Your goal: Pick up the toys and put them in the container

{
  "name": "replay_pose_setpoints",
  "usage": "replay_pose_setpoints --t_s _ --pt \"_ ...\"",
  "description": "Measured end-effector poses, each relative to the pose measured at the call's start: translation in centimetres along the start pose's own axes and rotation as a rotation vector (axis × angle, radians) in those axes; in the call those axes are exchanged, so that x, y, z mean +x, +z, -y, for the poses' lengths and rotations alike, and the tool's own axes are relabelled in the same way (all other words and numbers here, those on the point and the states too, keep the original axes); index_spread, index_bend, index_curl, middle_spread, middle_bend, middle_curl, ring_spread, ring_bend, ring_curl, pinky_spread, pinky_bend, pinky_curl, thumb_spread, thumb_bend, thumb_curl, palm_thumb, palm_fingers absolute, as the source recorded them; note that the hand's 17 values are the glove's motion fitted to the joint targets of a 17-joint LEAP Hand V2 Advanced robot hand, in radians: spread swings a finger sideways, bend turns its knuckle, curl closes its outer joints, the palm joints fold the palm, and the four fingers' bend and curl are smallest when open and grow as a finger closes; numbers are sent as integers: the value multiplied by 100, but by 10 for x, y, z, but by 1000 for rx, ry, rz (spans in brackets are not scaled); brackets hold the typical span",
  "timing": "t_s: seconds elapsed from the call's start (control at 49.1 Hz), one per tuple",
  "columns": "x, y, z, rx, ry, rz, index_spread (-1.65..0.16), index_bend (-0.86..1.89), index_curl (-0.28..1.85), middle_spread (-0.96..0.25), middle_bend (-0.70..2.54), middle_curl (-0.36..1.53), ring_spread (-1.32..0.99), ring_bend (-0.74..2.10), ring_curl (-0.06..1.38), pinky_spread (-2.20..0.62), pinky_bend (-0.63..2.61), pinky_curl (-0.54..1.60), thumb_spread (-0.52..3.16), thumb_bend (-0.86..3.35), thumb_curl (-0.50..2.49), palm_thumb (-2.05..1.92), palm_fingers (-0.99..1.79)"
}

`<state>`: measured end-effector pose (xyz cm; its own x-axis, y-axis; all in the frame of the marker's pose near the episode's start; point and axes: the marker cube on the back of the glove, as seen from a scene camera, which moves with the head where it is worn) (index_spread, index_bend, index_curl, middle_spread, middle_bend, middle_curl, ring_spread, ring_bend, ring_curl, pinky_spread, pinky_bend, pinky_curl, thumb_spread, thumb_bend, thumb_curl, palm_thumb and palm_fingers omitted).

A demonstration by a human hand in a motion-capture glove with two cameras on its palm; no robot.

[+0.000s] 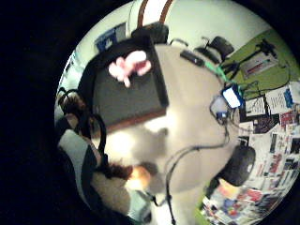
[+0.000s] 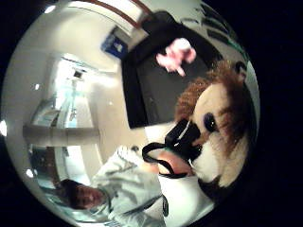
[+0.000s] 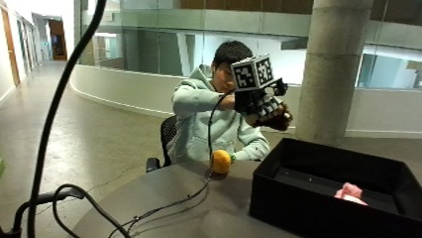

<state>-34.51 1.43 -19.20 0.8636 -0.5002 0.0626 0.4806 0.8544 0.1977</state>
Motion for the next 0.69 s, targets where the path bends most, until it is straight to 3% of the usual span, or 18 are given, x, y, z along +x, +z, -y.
replay_pose_setpoints --t_s 0.122,0.183,0.245,0.265,0.285,0.306,0.347,0.489,0.693 --pt "-20 4 20 165 -5 -30 -17 75 56 -14 134 76 -25 153 61 -39 110 59 93 -2 73 47 109" --pt "-19 9 29 136 25 -28 -18 66 56 -14 135 76 -26 151 60 -39 111 59 95 -3 72 43 100" --pt "-18 16 35 58 68 -27 -17 49 55 -13 125 73 -25 147 60 -36 110 59 108 -7 66 28 67" --pt "-18 18 36 38 81 -30 -17 51 59 -13 130 75 -25 151 62 -36 113 62 108 -3 67 32 81" --pt "-17 20 37 23 92 -34 -18 35 52 -13 110 68 -26 137 57 -32 104 57 112 -10 61 19 13" --pt "-17 21 38 14 100 -41 -18 41 59 -11 92 66 -23 123 58 -28 105 64 112 -13 58 10 -39" --pt "-16 22 38 6 103 -57 -20 40 57 -9 72 59 -20 95 52 -22 99 61 111 -13 54 -1 -68" --pt "-14 20 26 -14 63 -79 -22 17 40 -5 34 42 -13 44 28 -10 75 43 112 -8 45 -9 -48" --pt "-10 7 -20 -53 -17 -115 -23 8 32 -4 15 36 -10 23 22 -4 58 36 113 -7 36 -8 -32"
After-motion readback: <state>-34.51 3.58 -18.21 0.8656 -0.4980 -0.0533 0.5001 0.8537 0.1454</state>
